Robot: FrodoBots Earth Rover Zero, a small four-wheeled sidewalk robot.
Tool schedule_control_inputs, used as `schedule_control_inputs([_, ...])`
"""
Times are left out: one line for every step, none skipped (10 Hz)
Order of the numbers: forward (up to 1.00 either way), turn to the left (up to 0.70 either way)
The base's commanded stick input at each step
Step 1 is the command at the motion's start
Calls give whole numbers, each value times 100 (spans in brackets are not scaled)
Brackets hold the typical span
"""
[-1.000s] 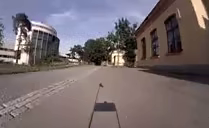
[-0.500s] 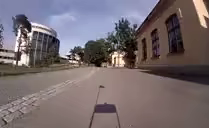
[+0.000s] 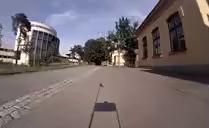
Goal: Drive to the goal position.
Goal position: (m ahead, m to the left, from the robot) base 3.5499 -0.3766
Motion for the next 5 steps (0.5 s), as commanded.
schedule_control_inputs([45, 0])
schedule_control_inputs([45, 0])
schedule_control_inputs([45, 0])
schedule_control_inputs([45, 0])
schedule_control_inputs([45, 0])
